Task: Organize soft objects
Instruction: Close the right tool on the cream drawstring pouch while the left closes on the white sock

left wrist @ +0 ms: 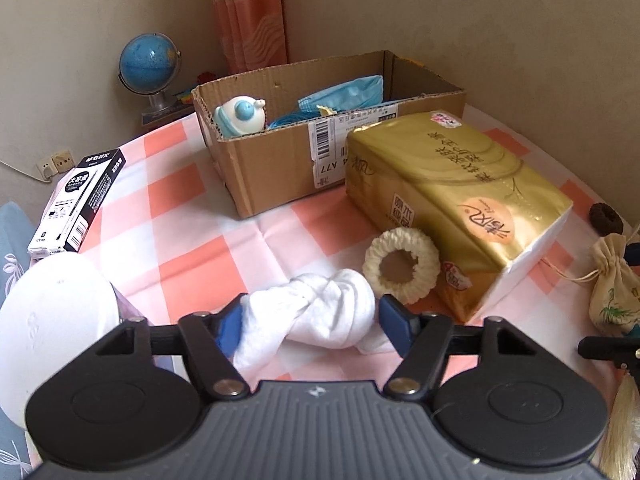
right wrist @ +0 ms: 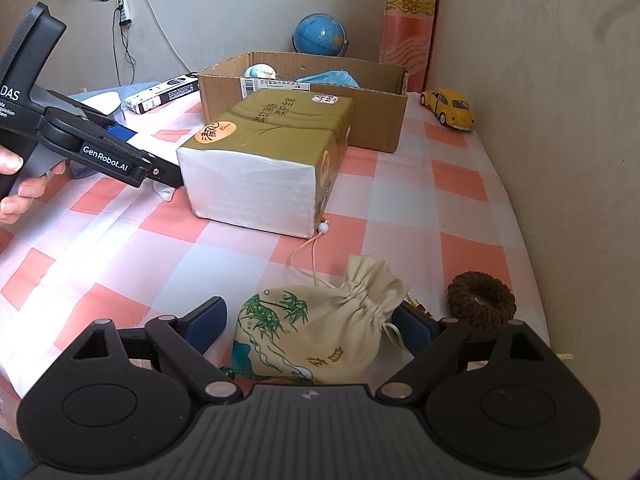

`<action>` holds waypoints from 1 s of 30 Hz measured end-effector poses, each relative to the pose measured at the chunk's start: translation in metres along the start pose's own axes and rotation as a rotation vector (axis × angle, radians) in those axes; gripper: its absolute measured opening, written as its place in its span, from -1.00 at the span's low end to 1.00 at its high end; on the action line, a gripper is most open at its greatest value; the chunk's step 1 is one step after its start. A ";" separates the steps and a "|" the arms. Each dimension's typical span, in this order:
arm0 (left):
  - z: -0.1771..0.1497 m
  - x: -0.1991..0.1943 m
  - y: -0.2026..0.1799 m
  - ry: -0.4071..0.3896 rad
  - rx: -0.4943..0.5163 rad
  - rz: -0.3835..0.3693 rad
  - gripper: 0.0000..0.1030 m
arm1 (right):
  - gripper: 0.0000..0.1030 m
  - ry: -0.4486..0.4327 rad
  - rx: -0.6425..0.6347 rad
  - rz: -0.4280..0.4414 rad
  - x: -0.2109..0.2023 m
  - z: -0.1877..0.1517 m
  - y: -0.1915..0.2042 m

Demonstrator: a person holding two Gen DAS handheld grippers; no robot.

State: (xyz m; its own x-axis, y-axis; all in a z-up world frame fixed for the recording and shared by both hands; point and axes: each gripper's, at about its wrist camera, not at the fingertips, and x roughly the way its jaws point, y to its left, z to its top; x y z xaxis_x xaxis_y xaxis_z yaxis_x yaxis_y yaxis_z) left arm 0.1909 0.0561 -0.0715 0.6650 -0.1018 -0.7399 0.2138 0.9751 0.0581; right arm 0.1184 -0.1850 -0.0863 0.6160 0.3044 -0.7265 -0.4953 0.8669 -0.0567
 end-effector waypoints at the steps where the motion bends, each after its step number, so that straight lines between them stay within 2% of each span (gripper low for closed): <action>1: 0.000 0.000 0.001 0.000 -0.003 -0.003 0.20 | 0.79 0.004 0.001 -0.001 0.000 0.001 0.000; 6: -0.001 -0.003 0.005 -0.002 -0.023 -0.021 0.07 | 0.70 0.017 -0.005 -0.013 -0.003 0.003 0.003; 11: 0.000 -0.010 0.008 -0.021 -0.040 -0.011 0.02 | 0.46 0.023 -0.017 -0.039 -0.008 0.004 0.007; 19: 0.001 -0.037 0.007 -0.042 -0.040 -0.007 0.02 | 0.43 -0.011 -0.001 -0.048 -0.027 0.018 0.001; 30: -0.010 -0.079 -0.012 -0.069 0.020 -0.042 0.02 | 0.43 -0.053 0.050 -0.036 -0.063 0.054 -0.011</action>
State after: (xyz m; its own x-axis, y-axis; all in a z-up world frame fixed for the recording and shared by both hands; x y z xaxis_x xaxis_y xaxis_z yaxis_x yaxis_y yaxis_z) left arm 0.1286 0.0546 -0.0200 0.7029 -0.1569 -0.6938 0.2567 0.9656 0.0417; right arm 0.1184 -0.1920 -0.0031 0.6649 0.2919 -0.6876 -0.4419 0.8958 -0.0471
